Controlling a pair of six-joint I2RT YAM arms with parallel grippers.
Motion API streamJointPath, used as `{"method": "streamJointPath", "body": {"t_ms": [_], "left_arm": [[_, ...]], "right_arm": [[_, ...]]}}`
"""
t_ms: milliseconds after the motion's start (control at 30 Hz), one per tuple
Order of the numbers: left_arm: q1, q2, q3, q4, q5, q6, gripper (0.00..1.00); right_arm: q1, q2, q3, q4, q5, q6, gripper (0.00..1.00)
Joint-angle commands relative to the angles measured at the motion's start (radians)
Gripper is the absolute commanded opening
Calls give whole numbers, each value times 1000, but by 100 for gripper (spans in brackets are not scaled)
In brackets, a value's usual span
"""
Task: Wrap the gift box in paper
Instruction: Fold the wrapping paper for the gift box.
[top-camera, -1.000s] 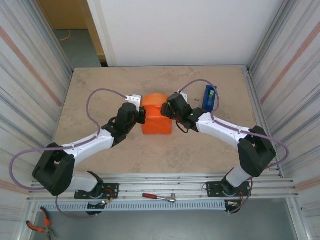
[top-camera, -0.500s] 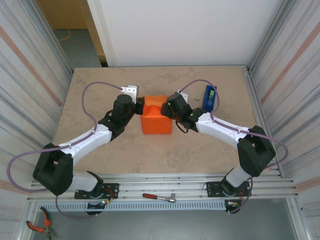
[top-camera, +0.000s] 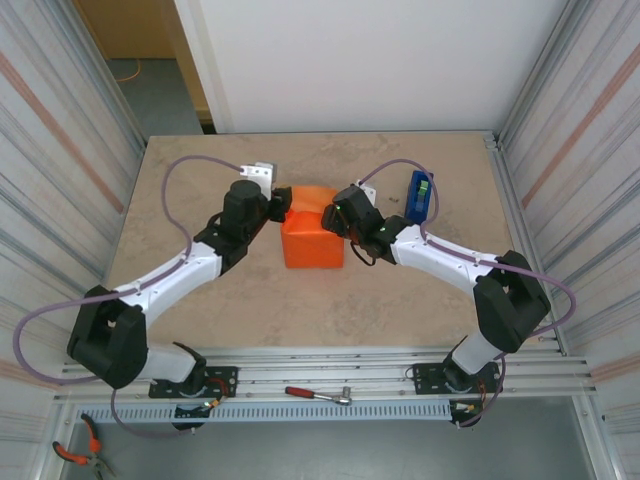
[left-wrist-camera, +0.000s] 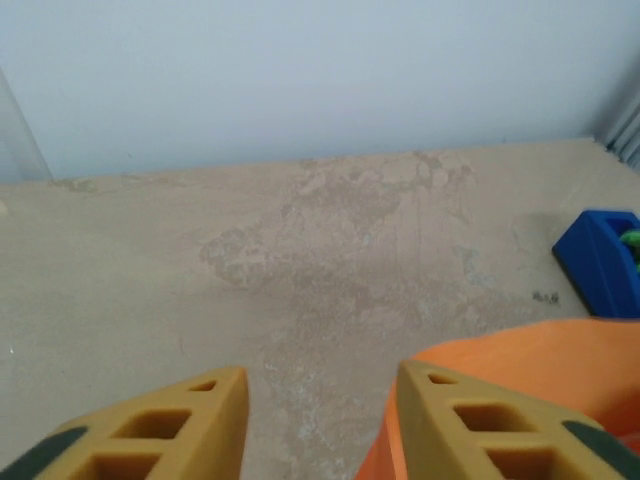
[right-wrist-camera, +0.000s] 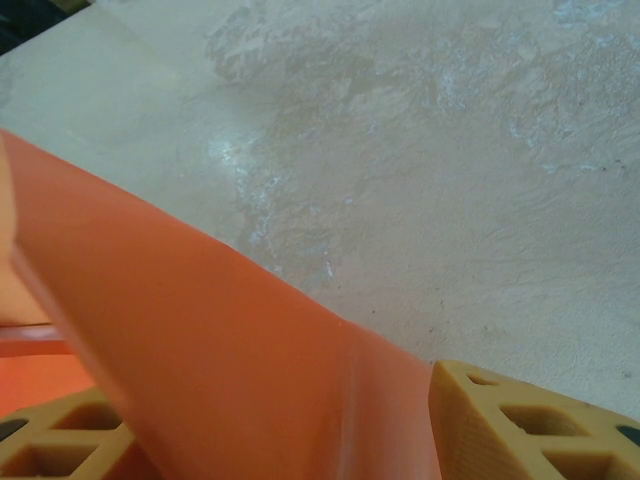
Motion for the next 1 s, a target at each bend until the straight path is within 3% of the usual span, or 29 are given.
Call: {"method": "streamJointPath", "body": {"t_ms": [0,333,967], "left_arm": [[9,-92,-21,7,-3,-39,56],[-31,-259,-234,39,-12,-174,65],[-83,-64,-193,173,12,-147,69]], "right_arm": [[18,62,-46,-201,-36,-10,59],[19,65,-47,-198,-42,-7,59],[19,75,-51,-207,-48,2,59]]}}
